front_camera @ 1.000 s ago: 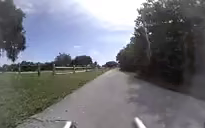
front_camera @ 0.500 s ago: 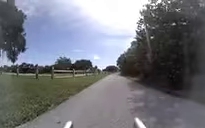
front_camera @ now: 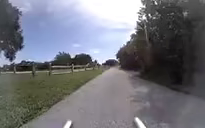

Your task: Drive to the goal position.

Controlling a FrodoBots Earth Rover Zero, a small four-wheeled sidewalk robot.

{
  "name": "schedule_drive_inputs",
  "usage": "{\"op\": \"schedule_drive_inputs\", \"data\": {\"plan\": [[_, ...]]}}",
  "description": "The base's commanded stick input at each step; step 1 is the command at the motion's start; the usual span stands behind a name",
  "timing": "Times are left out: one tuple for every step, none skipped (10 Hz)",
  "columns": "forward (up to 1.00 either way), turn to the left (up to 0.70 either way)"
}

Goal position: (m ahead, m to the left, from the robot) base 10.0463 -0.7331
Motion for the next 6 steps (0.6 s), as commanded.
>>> {"op": "schedule_drive_inputs", "data": {"plan": [[0.5,0.0],[0.5,0.0],[0.5,0.0],[0.5,0.0],[0.5,0.0],[0.5,0.0]]}}
